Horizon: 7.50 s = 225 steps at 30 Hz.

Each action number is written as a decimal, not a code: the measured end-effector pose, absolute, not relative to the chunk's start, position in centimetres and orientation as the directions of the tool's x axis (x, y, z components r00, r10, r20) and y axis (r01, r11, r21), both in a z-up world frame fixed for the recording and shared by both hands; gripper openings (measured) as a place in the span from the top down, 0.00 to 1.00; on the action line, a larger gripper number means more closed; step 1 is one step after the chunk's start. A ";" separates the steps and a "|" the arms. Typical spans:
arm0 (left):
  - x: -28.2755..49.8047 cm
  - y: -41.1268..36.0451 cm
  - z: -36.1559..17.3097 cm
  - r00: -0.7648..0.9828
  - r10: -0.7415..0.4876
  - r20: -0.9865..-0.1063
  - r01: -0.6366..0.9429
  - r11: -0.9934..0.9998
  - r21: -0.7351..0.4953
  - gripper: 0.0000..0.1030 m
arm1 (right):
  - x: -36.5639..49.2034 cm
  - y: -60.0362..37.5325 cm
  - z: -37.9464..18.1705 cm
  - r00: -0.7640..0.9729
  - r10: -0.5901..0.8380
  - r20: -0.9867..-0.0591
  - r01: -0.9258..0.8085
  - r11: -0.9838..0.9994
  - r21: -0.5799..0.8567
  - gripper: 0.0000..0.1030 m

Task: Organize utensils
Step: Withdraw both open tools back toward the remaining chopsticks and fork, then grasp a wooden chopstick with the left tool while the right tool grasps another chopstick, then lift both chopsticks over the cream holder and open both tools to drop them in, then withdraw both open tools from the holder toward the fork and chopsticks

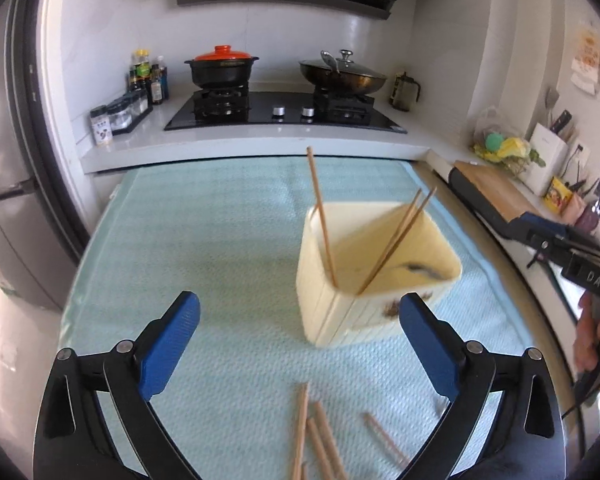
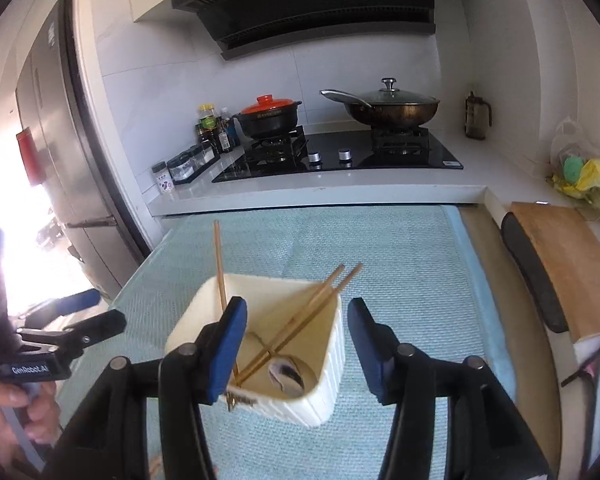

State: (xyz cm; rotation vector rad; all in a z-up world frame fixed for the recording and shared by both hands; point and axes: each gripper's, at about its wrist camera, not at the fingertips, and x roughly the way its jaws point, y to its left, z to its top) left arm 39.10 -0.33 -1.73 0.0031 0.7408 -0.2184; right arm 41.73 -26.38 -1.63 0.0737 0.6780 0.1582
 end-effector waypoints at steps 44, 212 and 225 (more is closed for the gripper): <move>18.5 6.5 -14.8 0.652 -0.028 -0.758 0.042 0.999 0.000 0.01 | 13.7 -24.3 -13.0 0.728 0.014 -0.685 0.004 1.000 0.026 0.66; 42.8 0.3 2.3 0.771 -0.214 -0.600 0.211 0.975 -0.076 0.06 | 46.2 -25.3 3.4 0.838 0.202 -0.506 -0.157 0.979 0.131 0.47; 23.3 4.1 -5.8 0.718 -0.140 -0.682 0.130 0.989 -0.066 0.04 | 23.6 -26.9 -1.2 0.853 0.014 -0.522 -0.063 0.995 -0.076 0.39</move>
